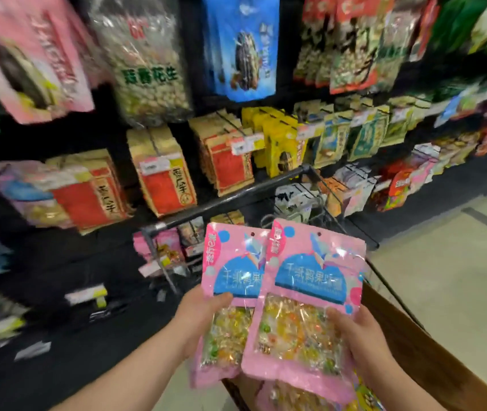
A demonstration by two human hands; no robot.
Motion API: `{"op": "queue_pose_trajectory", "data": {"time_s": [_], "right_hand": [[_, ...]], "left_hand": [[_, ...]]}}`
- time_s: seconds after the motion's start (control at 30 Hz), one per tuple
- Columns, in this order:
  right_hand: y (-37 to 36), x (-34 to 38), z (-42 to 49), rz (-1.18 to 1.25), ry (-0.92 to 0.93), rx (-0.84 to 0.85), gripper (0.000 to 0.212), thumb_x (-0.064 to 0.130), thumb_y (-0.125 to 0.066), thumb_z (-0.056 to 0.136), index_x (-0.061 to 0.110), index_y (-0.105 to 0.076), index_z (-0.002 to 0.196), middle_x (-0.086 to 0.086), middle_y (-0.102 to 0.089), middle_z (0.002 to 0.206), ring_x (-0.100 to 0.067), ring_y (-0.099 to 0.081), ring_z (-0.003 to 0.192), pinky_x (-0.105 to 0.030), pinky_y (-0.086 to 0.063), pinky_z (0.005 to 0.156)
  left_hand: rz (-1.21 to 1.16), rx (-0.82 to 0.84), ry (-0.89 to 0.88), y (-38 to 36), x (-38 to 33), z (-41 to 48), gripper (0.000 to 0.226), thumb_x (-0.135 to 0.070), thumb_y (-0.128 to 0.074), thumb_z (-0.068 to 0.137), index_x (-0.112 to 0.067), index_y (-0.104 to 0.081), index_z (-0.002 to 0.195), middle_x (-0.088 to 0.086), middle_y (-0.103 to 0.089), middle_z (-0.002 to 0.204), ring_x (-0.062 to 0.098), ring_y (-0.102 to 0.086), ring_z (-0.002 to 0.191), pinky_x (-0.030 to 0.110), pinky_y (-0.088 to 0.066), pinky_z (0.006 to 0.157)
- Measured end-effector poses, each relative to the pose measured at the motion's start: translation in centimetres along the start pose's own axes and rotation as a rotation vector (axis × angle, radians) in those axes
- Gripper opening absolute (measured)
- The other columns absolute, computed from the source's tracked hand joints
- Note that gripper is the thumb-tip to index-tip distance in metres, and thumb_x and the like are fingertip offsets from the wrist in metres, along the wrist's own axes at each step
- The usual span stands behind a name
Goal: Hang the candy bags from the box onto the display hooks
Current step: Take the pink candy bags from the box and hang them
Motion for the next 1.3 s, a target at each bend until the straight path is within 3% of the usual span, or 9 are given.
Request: {"op": "queue_pose_trajectory", "data": {"time_s": [0.2,0.33,0.43,0.57,0.67,0.8,1.07,1.17,1.3], "right_hand": [[-8.9,6.3,-1.7,-0.064,0.168,0.16,0.023,0.003,-0.071,0.081,0.005,-0.064,0.103,-0.016,-0.072,0.091,-0.024,-0.065,0.075,-0.031,-0.048,0.064],[-15.5,8.1,-3.3,-0.18,0.249,0.273,0.022,0.012,-0.076,0.078,0.014,-0.07,0.099,-0.005,-0.075,0.094,-0.027,-0.069,0.093,-0.048,-0.051,0.09],[-21.4,7.1,-3.9,-0.224,0.265,0.335,0.034,0.02,-0.08,0.072,0.016,-0.069,0.104,-0.004,-0.076,0.096,-0.027,-0.07,0.093,-0.055,-0.05,0.094],[-30.8,6.5,-8.0,-0.201,0.288,0.426,0.031,0.006,-0.078,0.074,0.01,-0.068,0.102,-0.009,-0.075,0.094,-0.029,-0.071,0.09,-0.046,-0.055,0.086],[-38.0,6.0,-11.7,-0.239,0.31,0.516,0.022,-0.002,-0.07,0.079,0.011,-0.069,0.097,-0.007,-0.074,0.089,-0.019,-0.069,0.082,-0.019,-0.053,0.064],[-45.6,4.6,-14.9,-0.274,0.315,0.59,0.018,0.0,-0.064,0.084,0.013,-0.069,0.095,-0.003,-0.075,0.091,-0.012,-0.071,0.078,-0.015,-0.051,0.059],[-52.2,4.2,-15.3,-0.271,0.178,0.518,0.016,0.01,-0.062,0.089,0.016,-0.053,0.101,-0.009,-0.069,0.099,-0.028,-0.069,0.091,-0.048,-0.056,0.082],[-53.8,5.0,-14.0,-0.302,0.176,0.492,0.023,0.011,-0.062,0.089,0.011,-0.051,0.109,-0.009,-0.067,0.101,-0.021,-0.068,0.085,-0.036,-0.056,0.065],[-55.9,5.7,-12.2,-0.323,0.192,0.498,0.025,0.016,-0.062,0.089,0.009,-0.049,0.11,-0.009,-0.063,0.104,-0.02,-0.064,0.088,-0.033,-0.052,0.066]], "left_hand": [[-0.09,-0.188,-0.123,8.9,-2.8,-3.1,0.036,-0.011,-0.073,0.07,-0.009,-0.072,0.106,0.007,-0.076,0.094,0.028,-0.071,0.09,0.045,-0.054,0.091],[-0.147,-0.251,-0.159,15.1,-3.2,-5.2,0.043,-0.02,-0.069,0.059,-0.013,-0.072,0.101,0.008,-0.076,0.098,0.03,-0.07,0.098,0.048,-0.053,0.093],[-0.175,-0.304,-0.164,20.6,-2.6,-7.0,0.032,-0.016,-0.072,0.07,-0.015,-0.071,0.101,0.006,-0.076,0.097,0.026,-0.071,0.094,0.044,-0.056,0.089],[-0.2,-0.441,-0.151,30.2,-0.4,-9.6,0.02,-0.009,-0.068,0.083,-0.013,-0.069,0.103,0.006,-0.075,0.095,0.022,-0.071,0.087,0.032,-0.055,0.076],[-0.195,-0.517,-0.171,37.5,1.3,-11.9,0.031,-0.02,-0.074,0.071,-0.011,-0.072,0.1,0.006,-0.077,0.09,0.024,-0.072,0.087,0.04,-0.056,0.086],[-0.247,-0.593,-0.169,46.3,4.4,-13.6,0.03,-0.012,-0.077,0.07,-0.008,-0.073,0.099,0.009,-0.077,0.089,0.03,-0.073,0.088,0.047,-0.055,0.09],[-0.333,-0.65,-0.143,54.7,7.6,-13.1,0.019,-0.005,-0.072,0.079,-0.01,-0.071,0.098,0.009,-0.077,0.094,0.033,-0.071,0.092,0.054,-0.051,0.093],[-0.332,-0.659,-0.159,55.4,7.4,-12.2,0.025,-0.006,-0.076,0.072,-0.009,-0.072,0.097,0.009,-0.077,0.091,0.033,-0.071,0.092,0.049,-0.053,0.092],[-0.341,-0.683,-0.152,56.2,7.1,-11.2,0.021,-0.004,-0.075,0.077,-0.012,-0.072,0.097,0.007,-0.077,0.094,0.03,-0.07,0.094,0.048,-0.051,0.094]]}}
Point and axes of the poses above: each hand's wrist, its own z-axis towards the middle knuckle, its own y-axis out of the back of the hand, x = y × z, the point moved 7 cm from there along z, towards the middle knuckle
